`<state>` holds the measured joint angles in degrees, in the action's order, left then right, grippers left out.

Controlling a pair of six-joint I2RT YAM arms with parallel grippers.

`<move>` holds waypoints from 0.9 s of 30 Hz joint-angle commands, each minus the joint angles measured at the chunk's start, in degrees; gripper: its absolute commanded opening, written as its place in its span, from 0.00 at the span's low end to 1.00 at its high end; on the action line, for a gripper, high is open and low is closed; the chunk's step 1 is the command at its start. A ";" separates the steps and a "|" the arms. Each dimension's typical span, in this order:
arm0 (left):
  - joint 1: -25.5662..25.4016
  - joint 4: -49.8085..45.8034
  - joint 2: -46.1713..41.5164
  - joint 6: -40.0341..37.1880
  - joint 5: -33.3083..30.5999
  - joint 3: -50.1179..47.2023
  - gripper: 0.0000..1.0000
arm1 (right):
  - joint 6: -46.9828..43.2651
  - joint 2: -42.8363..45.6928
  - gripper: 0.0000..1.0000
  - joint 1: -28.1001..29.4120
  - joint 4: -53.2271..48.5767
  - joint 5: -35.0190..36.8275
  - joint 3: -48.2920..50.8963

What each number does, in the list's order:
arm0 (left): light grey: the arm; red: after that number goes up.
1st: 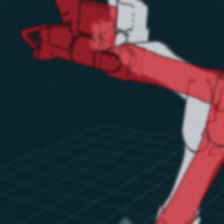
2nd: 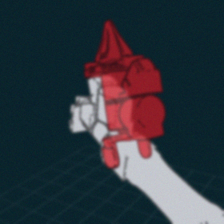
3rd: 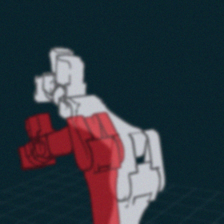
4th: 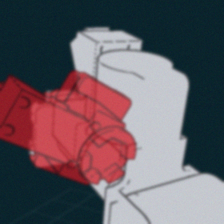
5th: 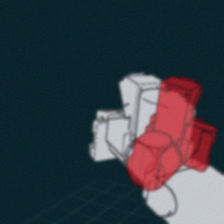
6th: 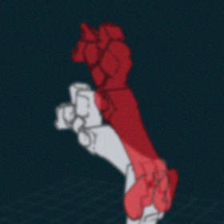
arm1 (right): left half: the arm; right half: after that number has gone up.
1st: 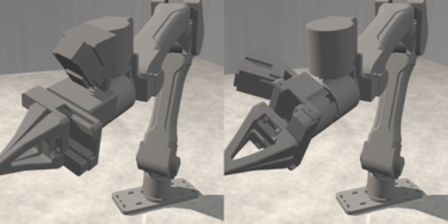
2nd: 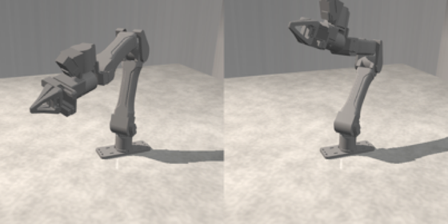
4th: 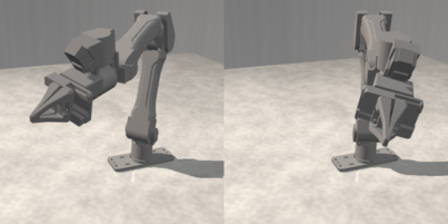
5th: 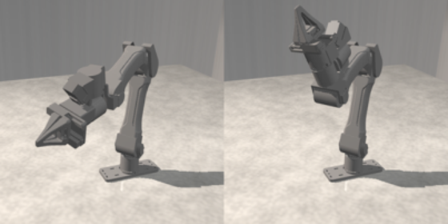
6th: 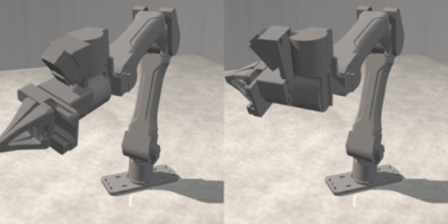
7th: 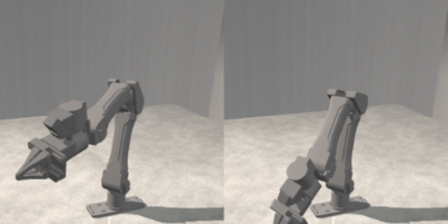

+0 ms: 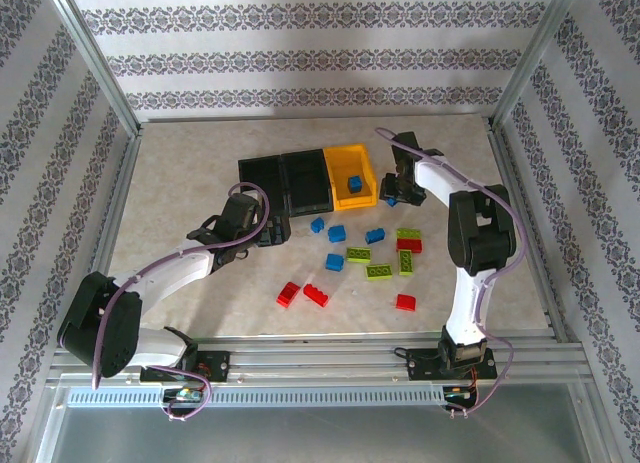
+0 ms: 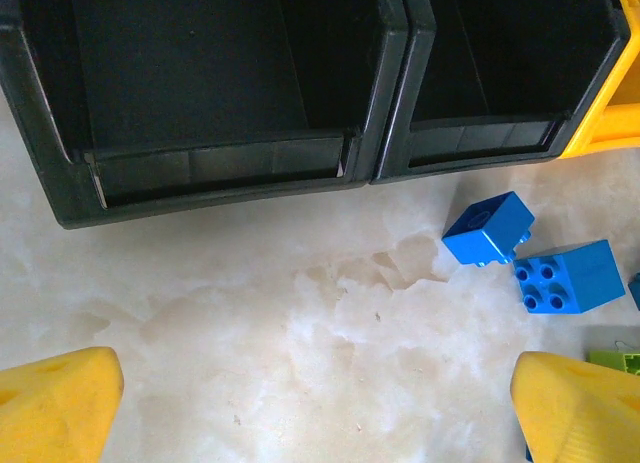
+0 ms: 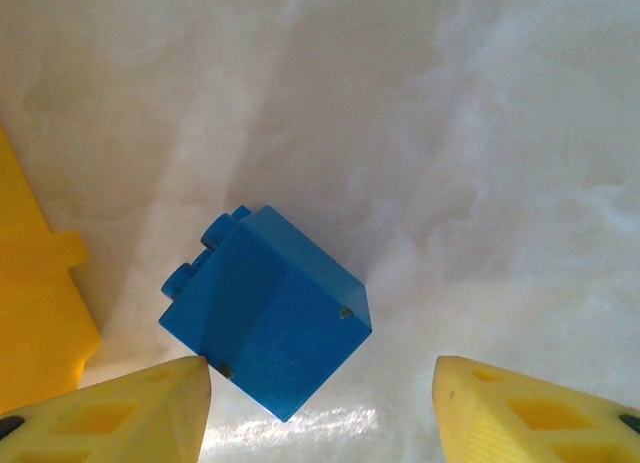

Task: Sort the legos into containers by color
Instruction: Pick up the lego from the top-right of the table.

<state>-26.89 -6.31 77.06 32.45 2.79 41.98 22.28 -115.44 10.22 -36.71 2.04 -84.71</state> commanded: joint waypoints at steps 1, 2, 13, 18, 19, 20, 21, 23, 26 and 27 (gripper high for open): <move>0.08 -1.74 0.46 0.67 -0.94 0.94 1.00 | 0.15 -2.04 0.60 -0.79 -1.13 -0.06 -2.89; 0.04 -1.61 0.46 0.69 -0.94 0.96 1.00 | 0.20 -2.74 0.60 -1.04 -1.30 -0.18 -3.77; 0.09 -1.52 0.22 1.00 -1.51 0.47 0.99 | -1.56 -7.57 0.61 -2.34 -2.57 -3.00 -11.11; 0.03 -1.52 0.12 1.11 -1.72 0.39 0.99 | -1.10 -9.13 0.59 -2.70 -3.87 -4.13 -12.55; 0.01 -1.51 0.11 1.13 -1.73 0.34 1.00 | -0.97 -9.34 0.59 -2.66 -4.10 -4.28 -12.65; 0.05 -1.43 0.12 1.14 -1.73 0.28 1.00 | -0.93 -9.50 0.58 -2.66 -4.45 -4.41 -12.76; 0.07 -1.34 0.13 1.21 -1.73 0.27 1.00 | -0.81 -9.69 0.58 -2.66 -4.75 -4.58 -12.84; 0.04 -1.35 0.11 1.22 -1.73 0.27 1.00 | -0.67 -10.09 0.58 -2.66 -5.33 -4.83 -12.74; 0.07 -1.35 0.20 1.13 -1.82 0.30 1.00 | -0.50 -10.27 0.57 -2.66 -5.66 -4.52 -12.20; 0.03 -1.34 0.20 1.13 -1.82 0.30 1.00 | -0.53 -10.37 0.56 -2.66 -5.66 -4.42 -11.98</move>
<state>-26.89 -6.31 77.21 33.08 2.33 41.98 21.89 -125.14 7.86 -40.47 -2.07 -96.01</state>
